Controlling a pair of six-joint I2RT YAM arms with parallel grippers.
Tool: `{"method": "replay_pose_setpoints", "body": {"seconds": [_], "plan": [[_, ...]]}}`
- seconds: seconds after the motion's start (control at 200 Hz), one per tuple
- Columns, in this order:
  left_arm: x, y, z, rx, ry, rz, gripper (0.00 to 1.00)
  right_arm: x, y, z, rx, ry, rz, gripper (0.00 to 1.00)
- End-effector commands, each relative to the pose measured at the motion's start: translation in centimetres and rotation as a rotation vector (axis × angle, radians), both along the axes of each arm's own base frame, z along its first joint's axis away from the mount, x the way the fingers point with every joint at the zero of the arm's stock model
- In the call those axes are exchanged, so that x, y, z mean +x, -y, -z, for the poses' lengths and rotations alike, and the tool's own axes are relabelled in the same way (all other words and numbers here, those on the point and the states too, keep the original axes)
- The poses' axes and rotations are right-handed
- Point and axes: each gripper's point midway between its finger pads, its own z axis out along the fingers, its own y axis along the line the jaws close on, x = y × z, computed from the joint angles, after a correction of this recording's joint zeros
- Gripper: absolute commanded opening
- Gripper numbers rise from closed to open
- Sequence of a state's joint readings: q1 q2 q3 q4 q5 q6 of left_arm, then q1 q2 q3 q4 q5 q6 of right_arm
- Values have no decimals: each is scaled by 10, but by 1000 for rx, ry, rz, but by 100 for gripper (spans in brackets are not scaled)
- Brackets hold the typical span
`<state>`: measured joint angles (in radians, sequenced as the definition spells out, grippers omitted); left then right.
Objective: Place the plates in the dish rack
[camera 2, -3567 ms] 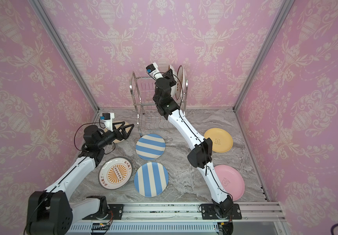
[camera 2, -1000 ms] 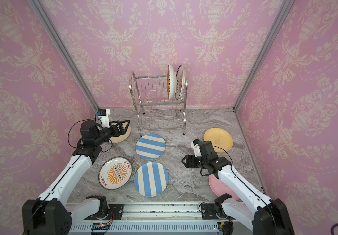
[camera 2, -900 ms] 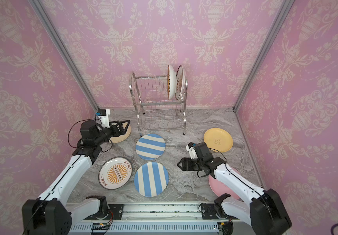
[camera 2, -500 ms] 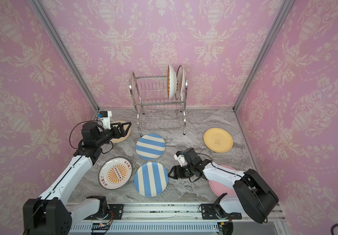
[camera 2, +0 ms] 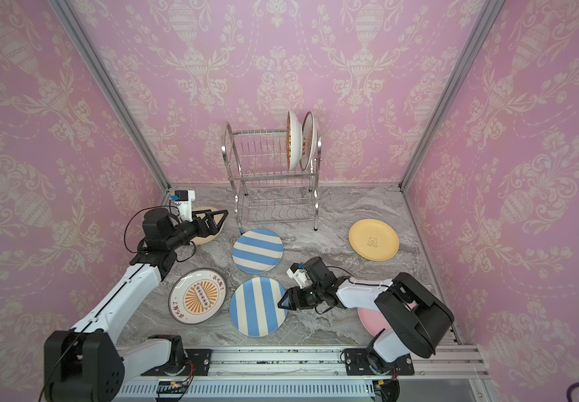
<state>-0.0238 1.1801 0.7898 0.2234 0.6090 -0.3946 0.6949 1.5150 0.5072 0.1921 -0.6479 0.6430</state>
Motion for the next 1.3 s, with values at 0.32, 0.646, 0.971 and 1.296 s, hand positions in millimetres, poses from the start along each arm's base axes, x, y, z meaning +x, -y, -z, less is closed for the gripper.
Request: {"method": "replay_pose_setpoints", "body": {"seconds": [0.32, 0.646, 0.971, 1.296], "plan": [[-6, 3, 0, 17, 22, 25, 99, -8, 8, 49, -32, -77, 153, 48], [-13, -5, 37, 5, -143, -50, 99, -2, 22, 56, -138, -59, 209, 33], [-88, 1, 94, 151, -508, -158, 99, 0, 27, 48, -155, -35, 227, 36], [-161, 35, 151, 16, -752, -123, 99, -5, 37, 43, -189, -20, 227, 37]]}}
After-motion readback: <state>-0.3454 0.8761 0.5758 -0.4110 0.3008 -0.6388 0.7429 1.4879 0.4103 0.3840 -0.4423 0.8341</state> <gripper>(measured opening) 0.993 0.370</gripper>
